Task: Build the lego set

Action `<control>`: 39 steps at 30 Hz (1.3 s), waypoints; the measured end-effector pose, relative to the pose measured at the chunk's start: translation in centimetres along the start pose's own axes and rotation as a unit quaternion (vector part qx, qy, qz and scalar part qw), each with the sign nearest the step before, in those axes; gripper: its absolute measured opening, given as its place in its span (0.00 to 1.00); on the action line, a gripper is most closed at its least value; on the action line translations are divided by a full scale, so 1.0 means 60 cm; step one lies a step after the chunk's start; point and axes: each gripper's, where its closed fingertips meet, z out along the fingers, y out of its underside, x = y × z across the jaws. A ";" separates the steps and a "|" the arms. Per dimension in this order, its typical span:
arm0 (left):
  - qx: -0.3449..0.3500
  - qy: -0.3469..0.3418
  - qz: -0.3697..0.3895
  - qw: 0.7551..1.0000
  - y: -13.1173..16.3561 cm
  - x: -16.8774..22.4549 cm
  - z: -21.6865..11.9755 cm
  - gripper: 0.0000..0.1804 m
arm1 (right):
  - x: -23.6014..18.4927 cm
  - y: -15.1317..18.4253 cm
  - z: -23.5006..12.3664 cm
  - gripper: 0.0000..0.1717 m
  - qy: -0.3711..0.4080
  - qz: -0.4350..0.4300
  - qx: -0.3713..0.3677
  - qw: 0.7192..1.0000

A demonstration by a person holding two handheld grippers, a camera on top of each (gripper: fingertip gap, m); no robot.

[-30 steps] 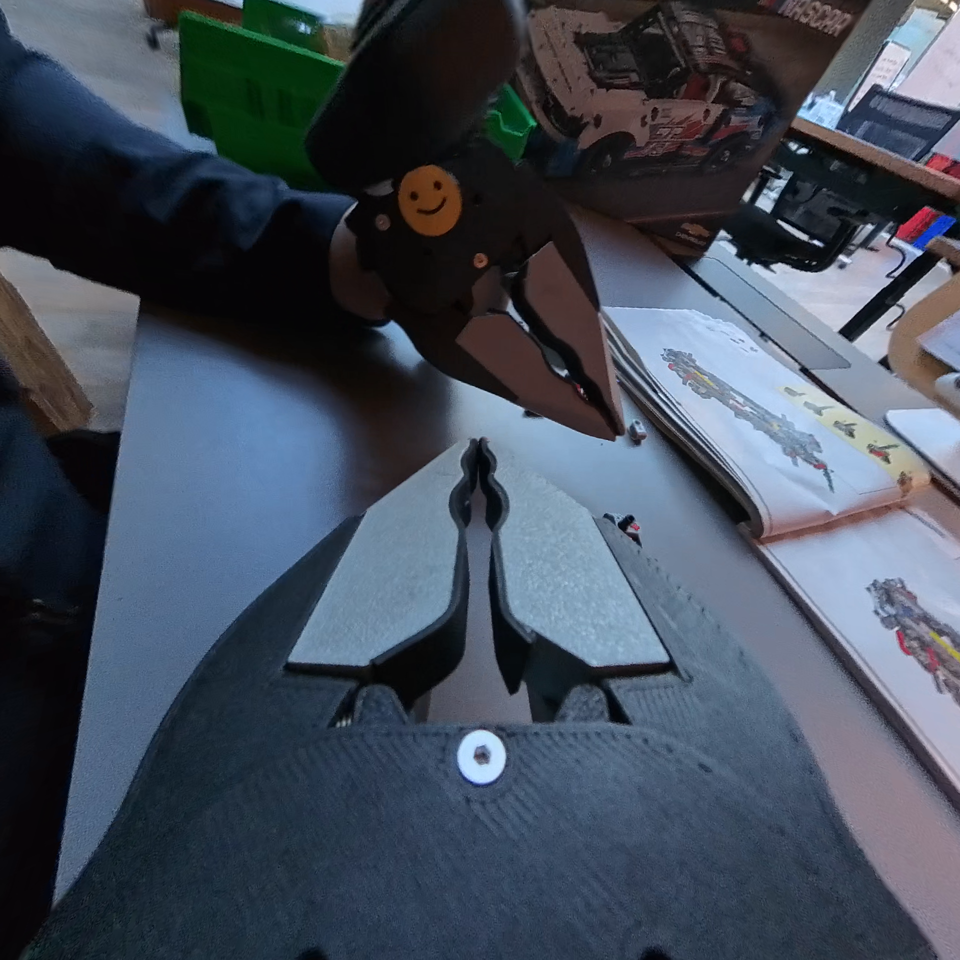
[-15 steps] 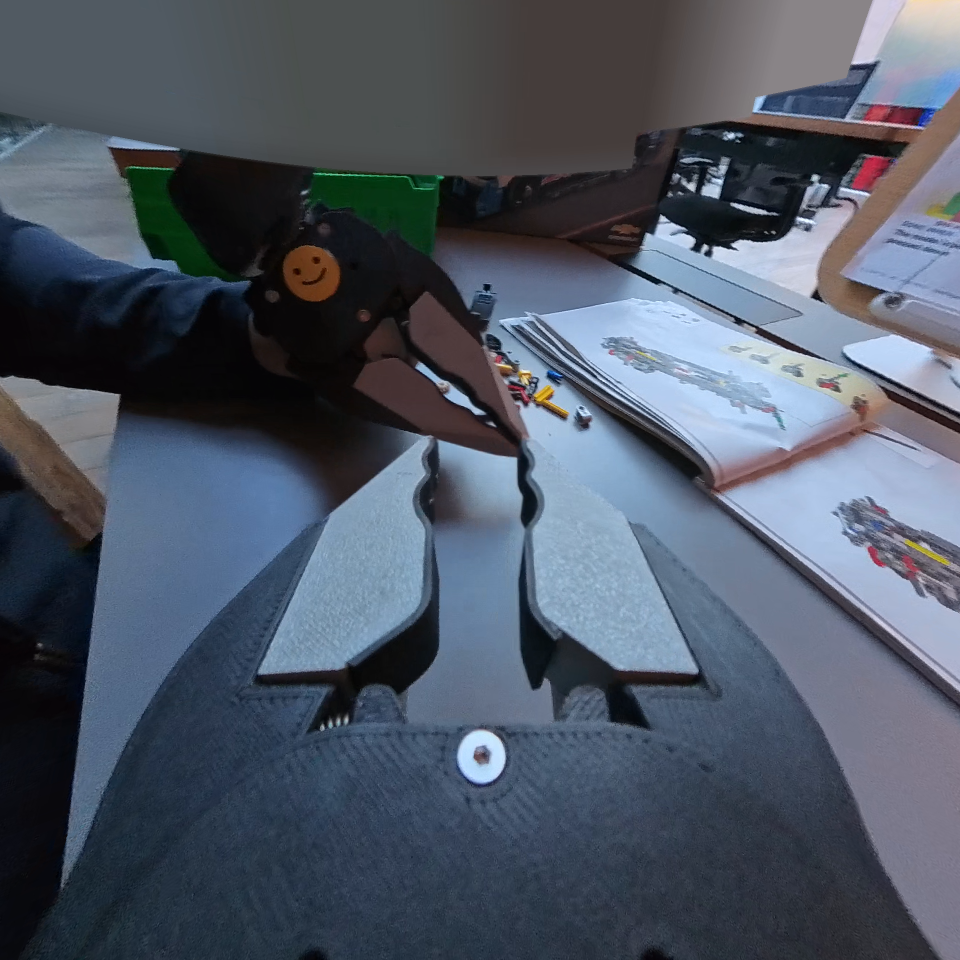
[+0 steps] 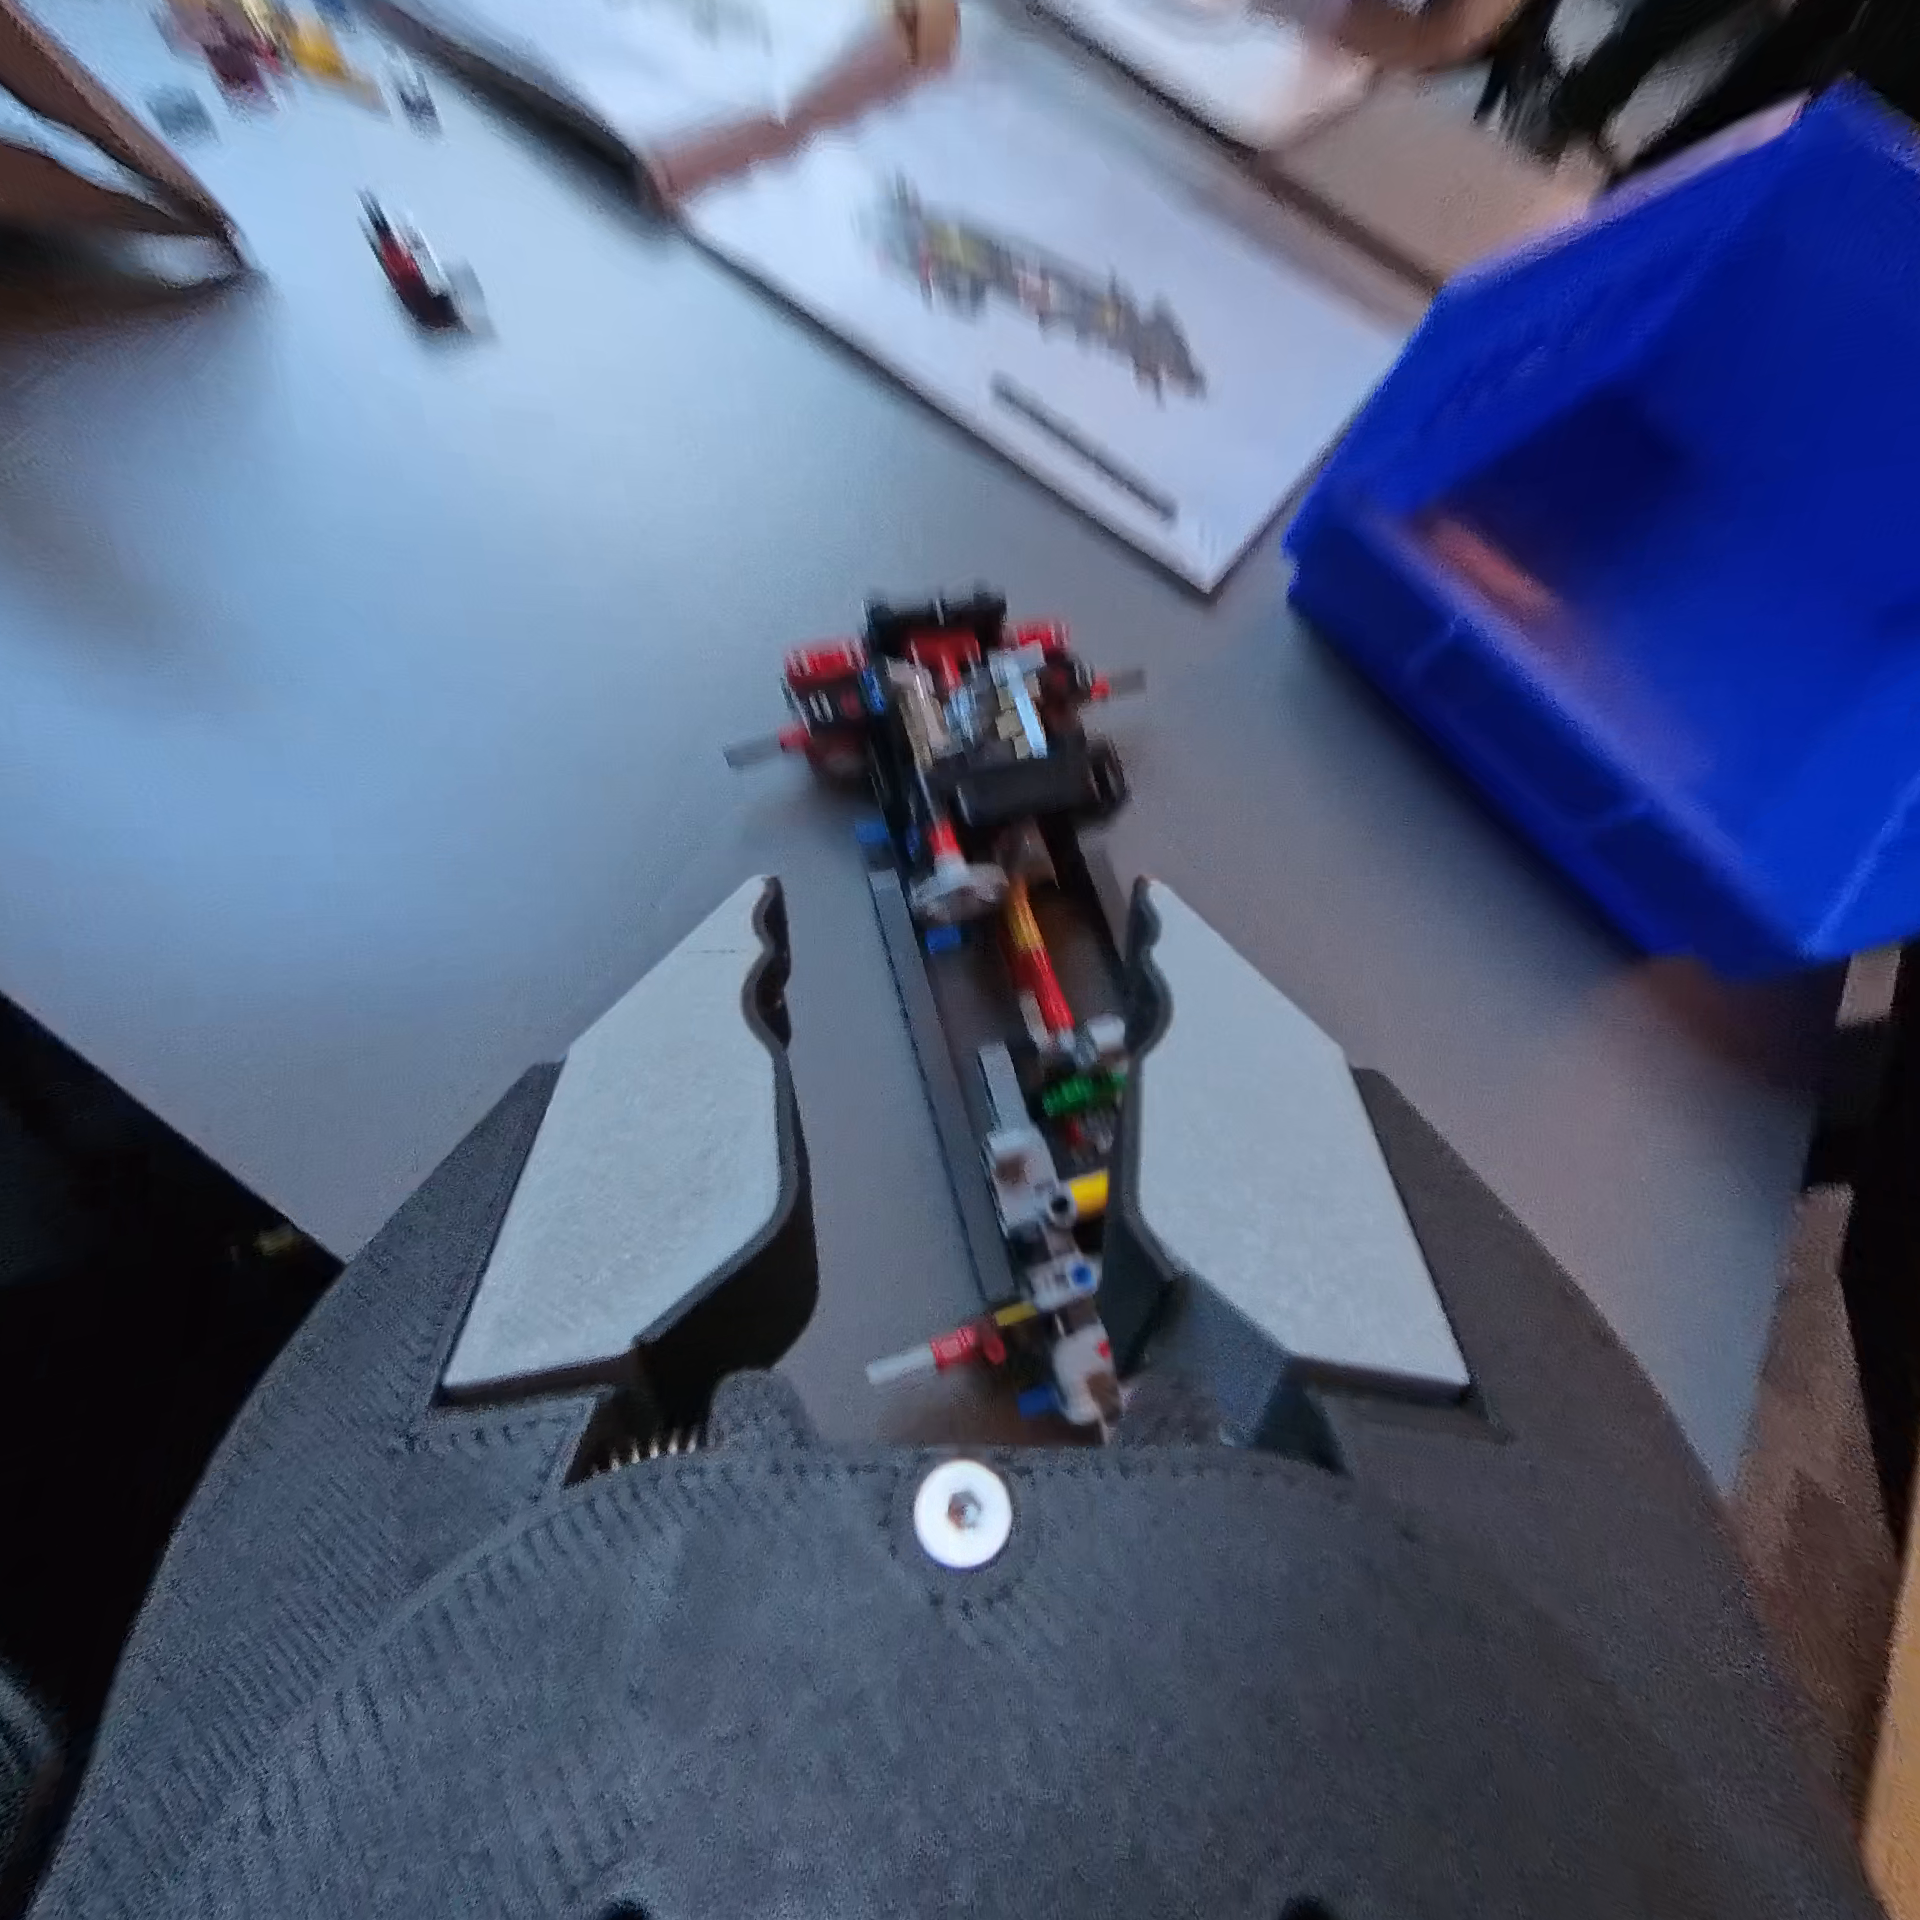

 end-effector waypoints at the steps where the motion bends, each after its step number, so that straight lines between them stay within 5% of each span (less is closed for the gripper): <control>1: -0.001 -0.002 0.006 1.000 -0.001 0.002 0.000 0.00 | 0.006 0.022 0.005 0.38 -0.001 -0.006 -0.031 1.000; 9: -0.007 -0.014 0.016 1.000 0.003 0.002 -0.005 0.00 | 0.027 0.120 0.067 0.46 -0.066 -0.029 -0.229 0.971; 14: -0.010 -0.010 0.010 1.000 0.007 0.001 -0.006 0.00 | 0.001 0.095 0.092 0.24 -0.123 -0.039 -0.244 0.961; 28: -0.004 0.013 -0.012 1.000 0.007 0.003 -0.008 0.00 | -0.100 -0.020 0.209 0.27 -0.163 -0.154 -0.205 0.953; 34: -0.011 0.015 -0.019 1.000 0.014 -0.002 -0.011 0.00 | -0.150 -0.025 0.183 0.33 -0.214 -0.223 -0.213 0.927; 39: -0.008 0.012 -0.022 1.000 0.012 -0.005 -0.013 0.00 | -0.115 -0.052 0.120 0.34 -0.175 -0.200 -0.162 0.950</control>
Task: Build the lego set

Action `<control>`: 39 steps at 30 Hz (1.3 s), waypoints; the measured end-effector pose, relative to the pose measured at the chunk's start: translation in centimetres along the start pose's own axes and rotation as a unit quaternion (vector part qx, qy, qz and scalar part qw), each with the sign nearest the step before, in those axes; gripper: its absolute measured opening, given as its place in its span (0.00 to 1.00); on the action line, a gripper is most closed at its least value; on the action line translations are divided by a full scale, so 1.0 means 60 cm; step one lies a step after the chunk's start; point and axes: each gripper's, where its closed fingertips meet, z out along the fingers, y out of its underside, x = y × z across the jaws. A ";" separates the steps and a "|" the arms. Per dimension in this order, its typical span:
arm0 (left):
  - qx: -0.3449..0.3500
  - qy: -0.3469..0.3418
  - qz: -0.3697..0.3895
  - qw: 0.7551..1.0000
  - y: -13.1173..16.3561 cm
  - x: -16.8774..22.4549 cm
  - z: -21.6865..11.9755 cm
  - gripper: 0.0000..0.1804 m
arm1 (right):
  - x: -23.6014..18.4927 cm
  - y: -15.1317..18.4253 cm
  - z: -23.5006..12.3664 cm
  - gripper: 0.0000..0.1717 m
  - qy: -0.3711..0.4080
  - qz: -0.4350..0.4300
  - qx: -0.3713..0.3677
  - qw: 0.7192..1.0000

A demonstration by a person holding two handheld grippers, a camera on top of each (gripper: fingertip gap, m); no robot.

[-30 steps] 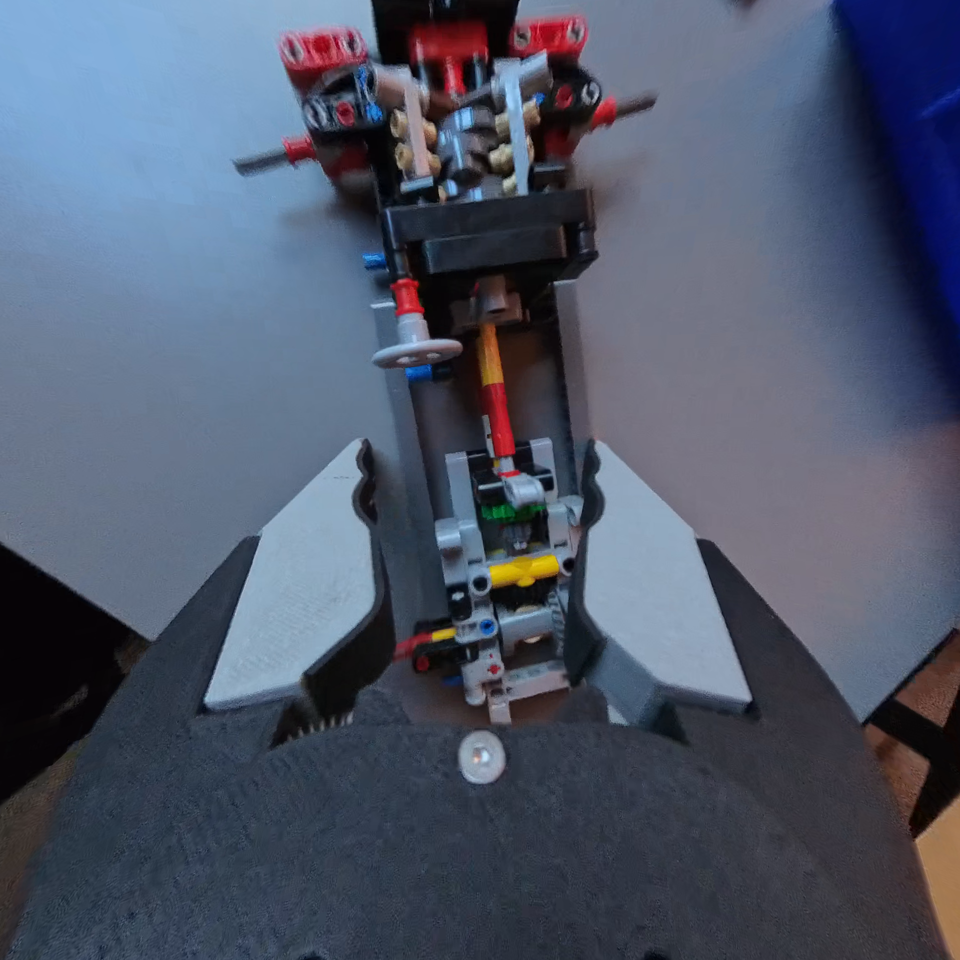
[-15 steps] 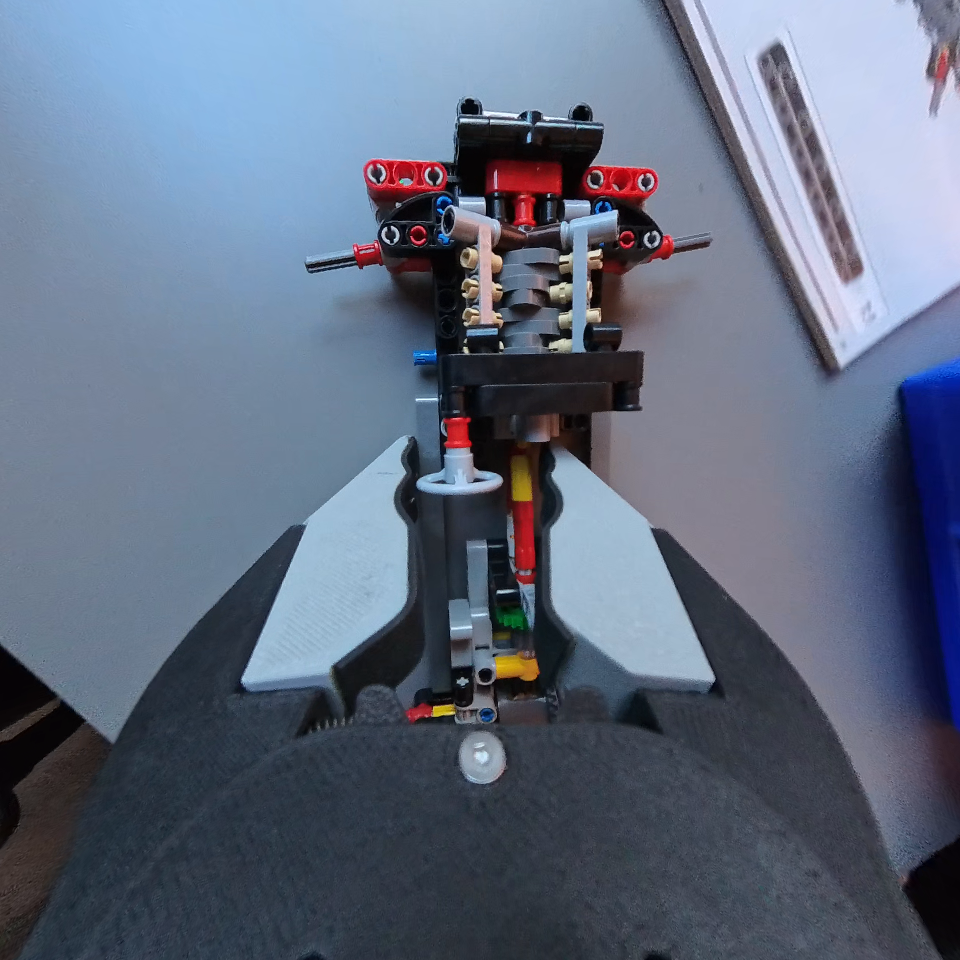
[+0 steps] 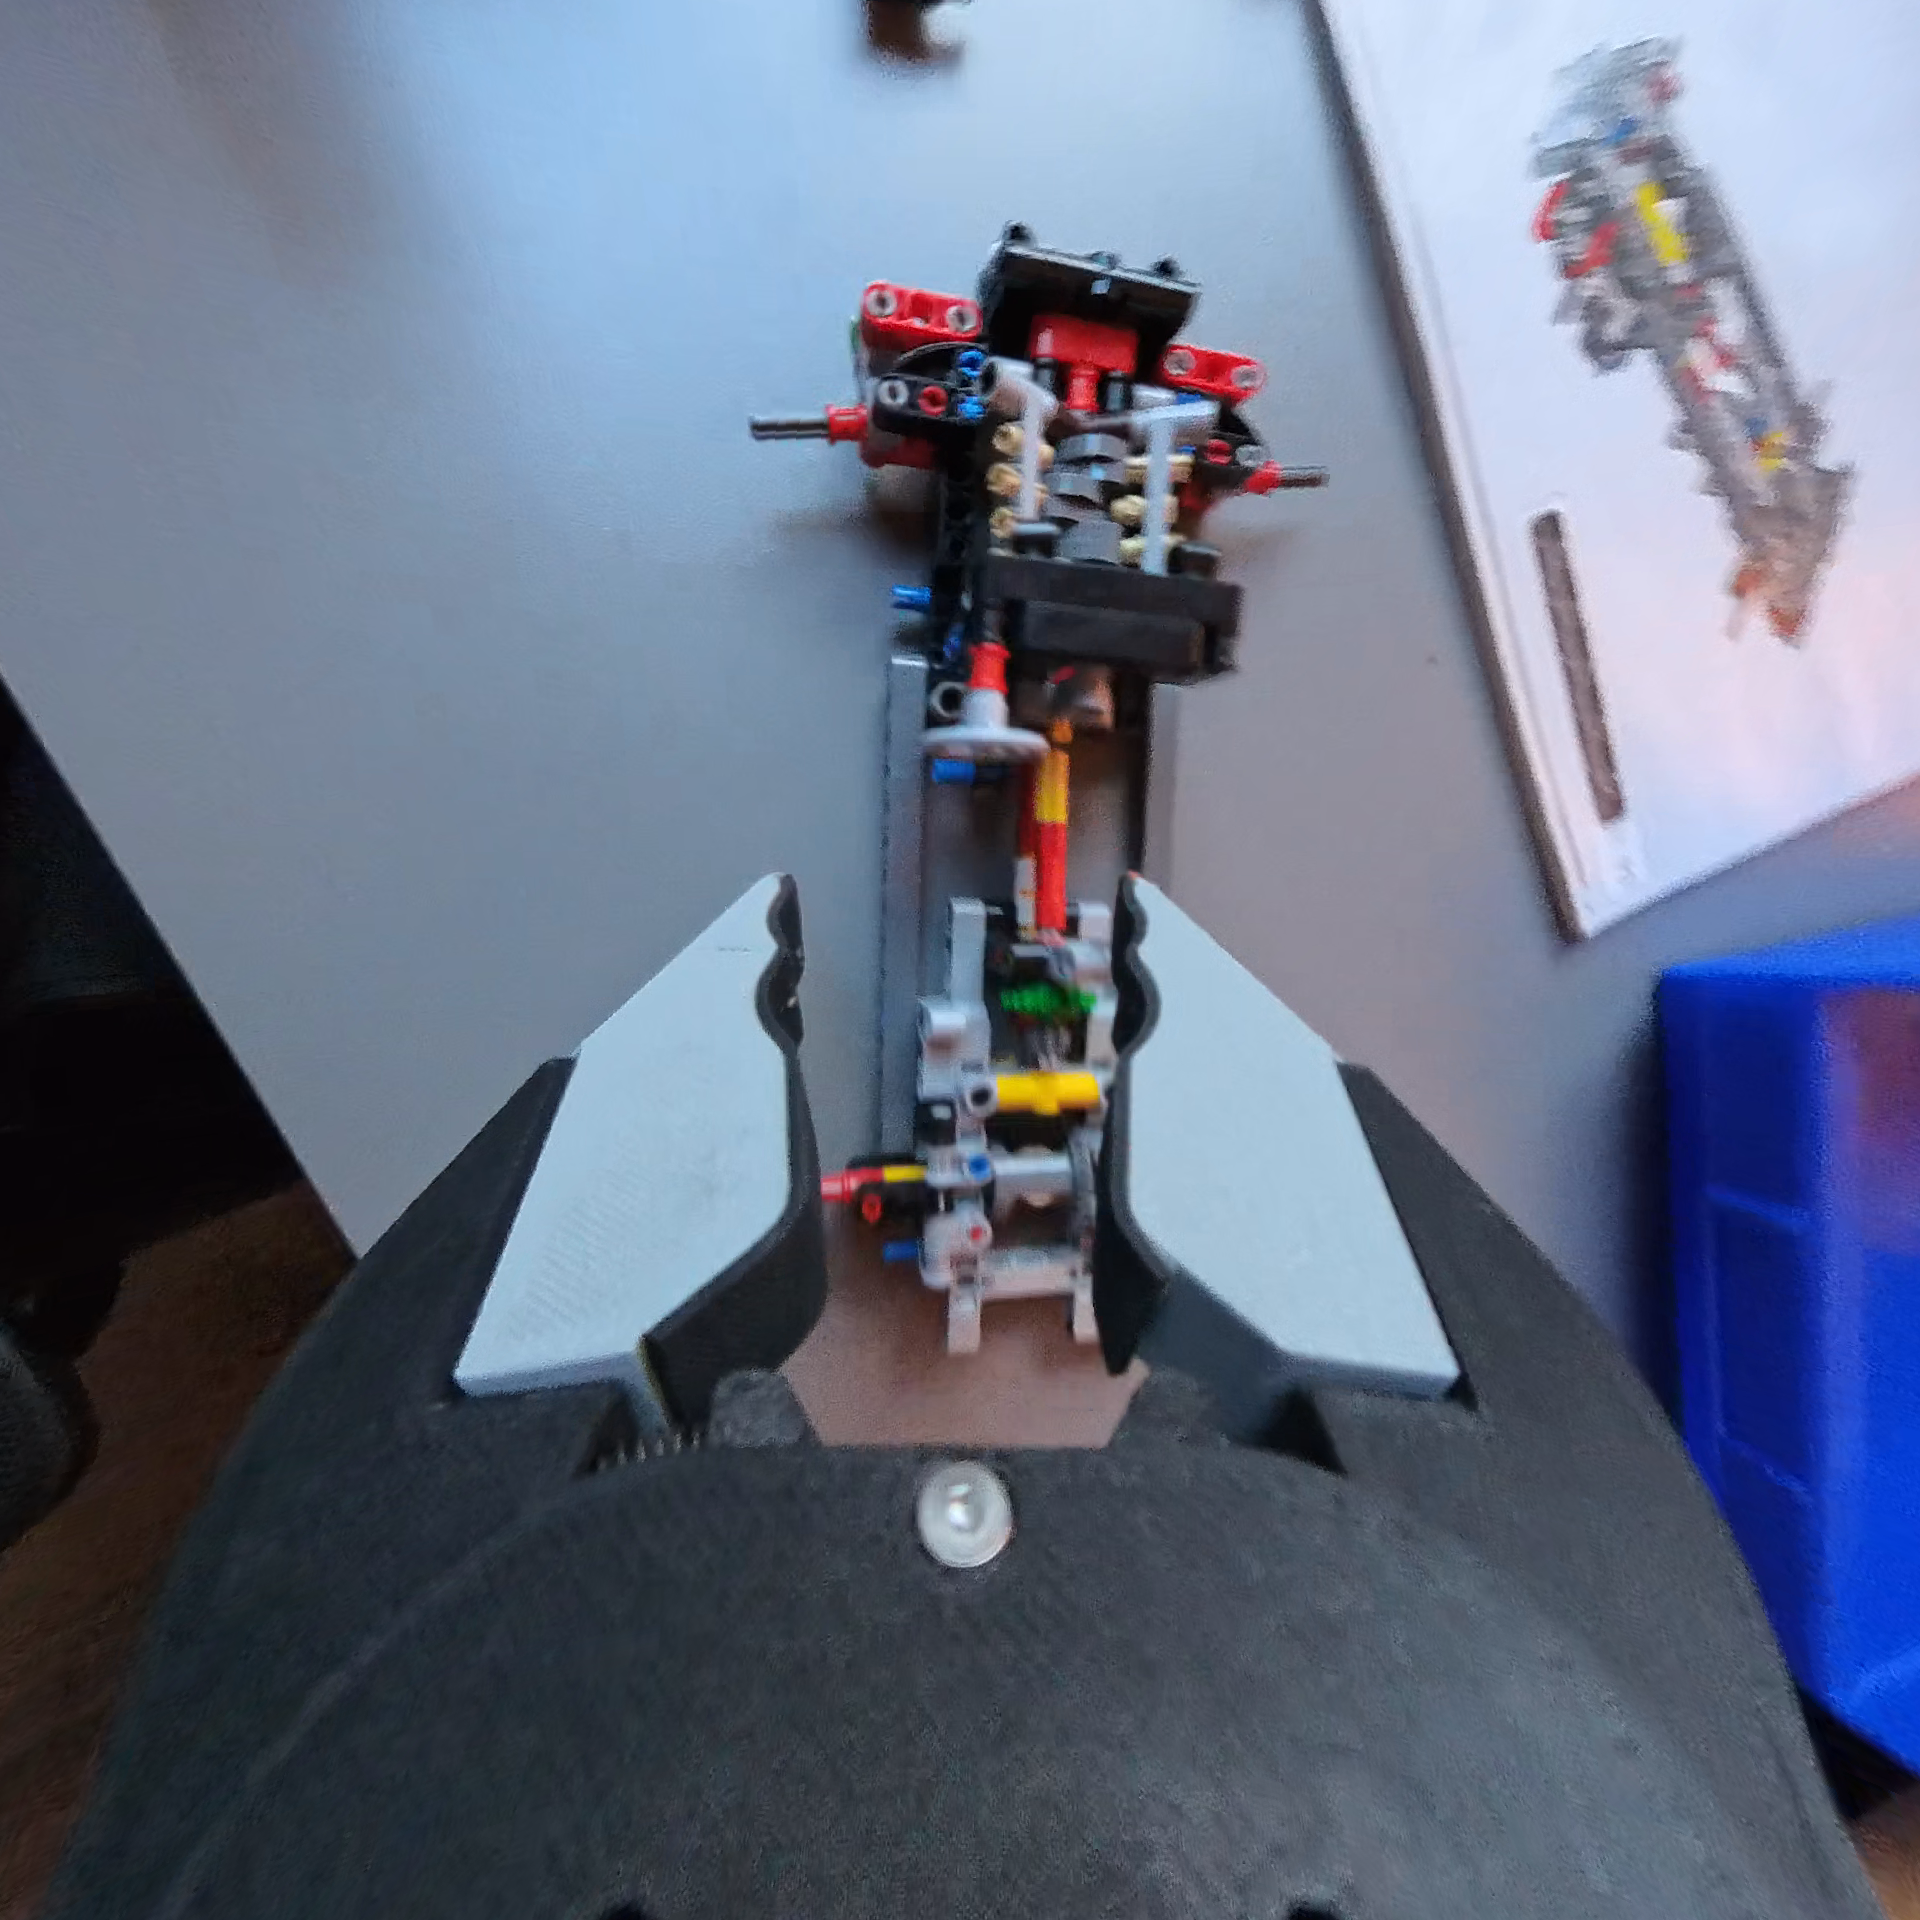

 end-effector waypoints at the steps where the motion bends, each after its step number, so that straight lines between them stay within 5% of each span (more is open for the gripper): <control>1: -0.002 0.000 0.000 1.000 0.001 0.000 0.001 0.00 | 0.008 0.004 -0.020 0.33 0.016 0.013 0.018 1.000; 9: 0.000 0.008 -0.033 0.999 0.001 -0.002 0.008 0.00 | 0.113 0.123 -0.147 0.28 0.166 0.190 0.211 0.944; 16: -0.010 0.054 -0.134 0.989 -0.012 -0.011 0.026 0.01 | 0.109 0.186 -0.110 0.27 0.178 0.249 0.277 0.910; 26: -0.013 0.093 -0.213 0.973 -0.040 -0.028 0.060 0.28 | 0.129 0.186 -0.106 0.26 0.174 0.264 0.331 0.889; 39: 0.013 0.157 -0.195 0.968 -0.073 -0.019 0.092 0.10 | 0.124 0.174 -0.094 0.24 0.152 0.247 0.327 0.899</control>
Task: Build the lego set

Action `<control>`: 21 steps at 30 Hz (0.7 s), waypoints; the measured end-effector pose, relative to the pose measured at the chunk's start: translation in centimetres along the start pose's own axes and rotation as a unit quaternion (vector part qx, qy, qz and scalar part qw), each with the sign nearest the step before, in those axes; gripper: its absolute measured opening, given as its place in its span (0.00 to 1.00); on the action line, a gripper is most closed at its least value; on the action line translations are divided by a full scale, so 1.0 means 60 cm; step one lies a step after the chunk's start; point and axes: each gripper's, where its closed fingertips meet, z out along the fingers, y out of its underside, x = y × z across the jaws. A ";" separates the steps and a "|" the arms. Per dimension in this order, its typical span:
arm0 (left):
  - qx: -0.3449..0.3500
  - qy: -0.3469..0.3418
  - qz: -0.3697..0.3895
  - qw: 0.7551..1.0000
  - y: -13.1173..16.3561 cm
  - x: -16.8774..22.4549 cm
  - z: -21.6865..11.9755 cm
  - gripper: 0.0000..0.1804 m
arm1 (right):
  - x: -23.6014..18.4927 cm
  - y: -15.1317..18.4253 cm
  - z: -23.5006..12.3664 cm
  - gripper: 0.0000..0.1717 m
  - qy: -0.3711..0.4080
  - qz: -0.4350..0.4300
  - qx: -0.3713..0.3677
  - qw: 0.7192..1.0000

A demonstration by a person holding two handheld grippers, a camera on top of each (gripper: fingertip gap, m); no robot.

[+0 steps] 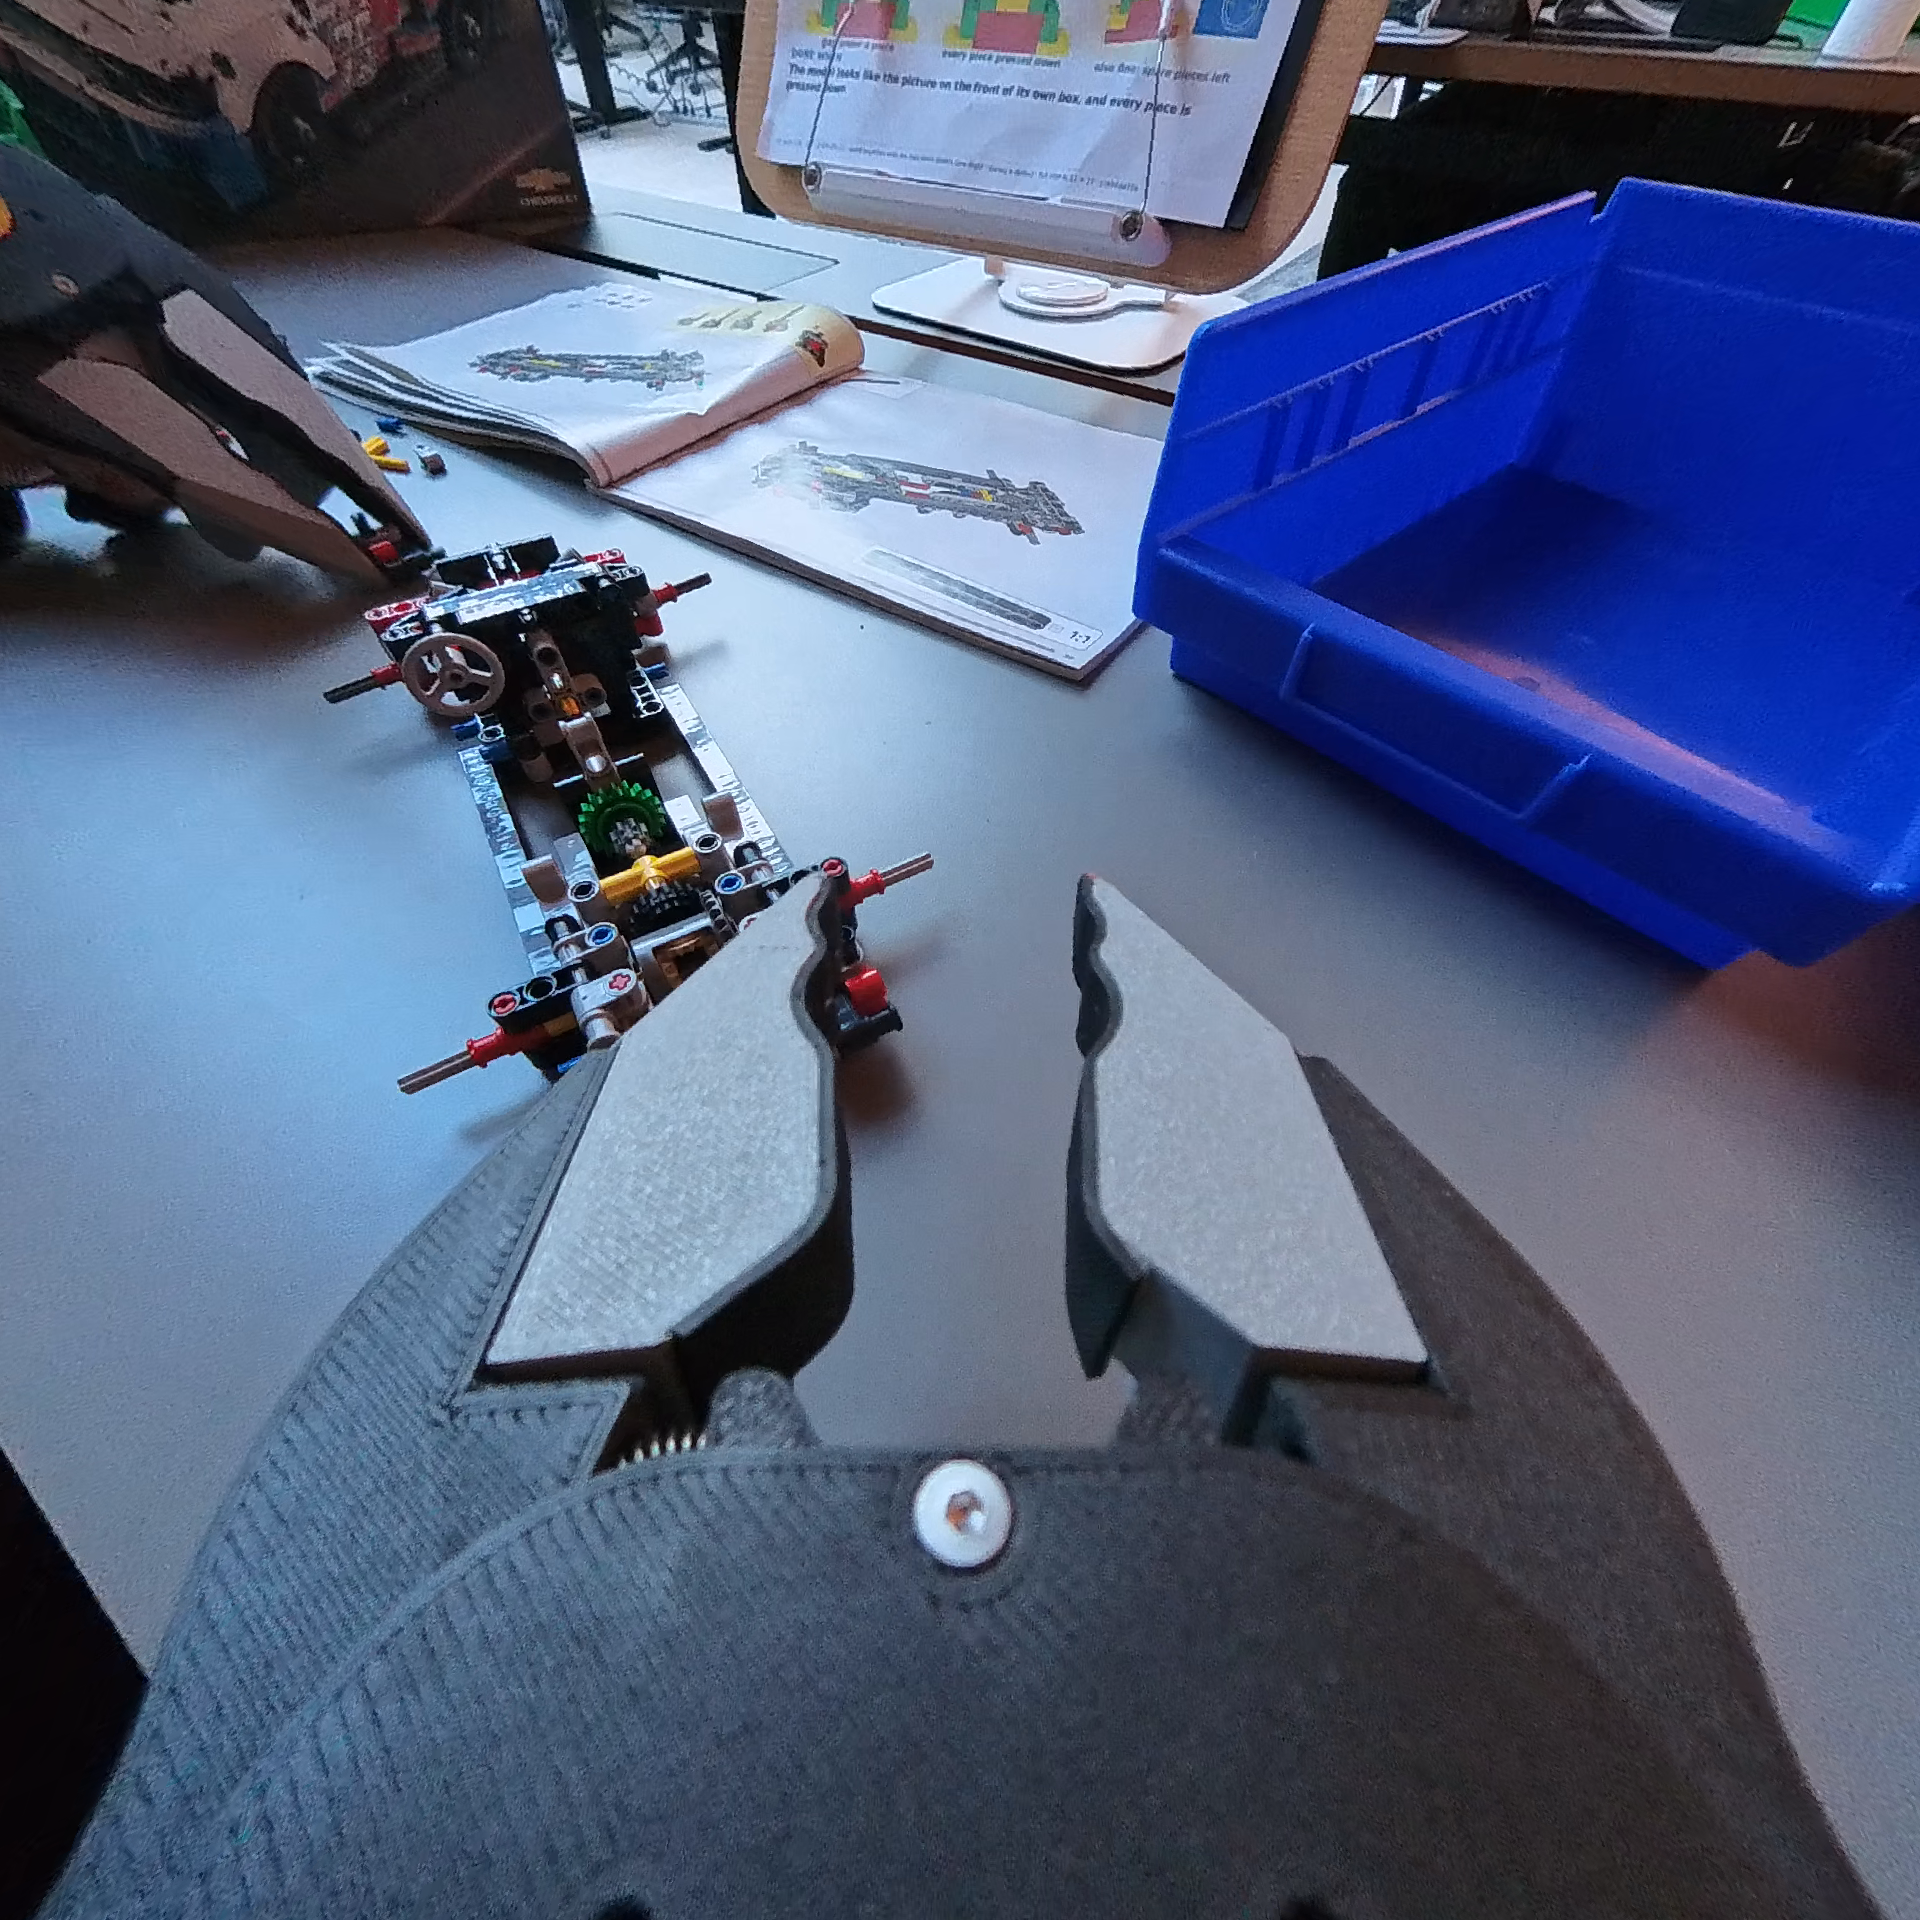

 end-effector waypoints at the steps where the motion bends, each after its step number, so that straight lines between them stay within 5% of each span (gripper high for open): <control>1: 0.001 -0.003 0.002 1.000 0.000 0.000 0.000 0.10 | 0.000 0.000 0.000 0.24 0.000 0.000 0.001 1.000; 15: 0.008 -0.046 0.057 0.997 0.023 0.027 -0.035 0.10 | -0.004 0.001 0.007 0.18 -0.004 -0.014 -0.005 1.000; 18: 0.012 -0.055 0.081 0.995 0.026 0.032 -0.039 0.10 | -0.026 0.010 -0.002 0.11 -0.025 -0.029 -0.015 0.999; 21: 0.014 -0.064 0.099 0.993 0.028 0.033 -0.043 0.10 | -0.036 0.033 -0.017 0.15 -0.036 -0.012 -0.050 0.998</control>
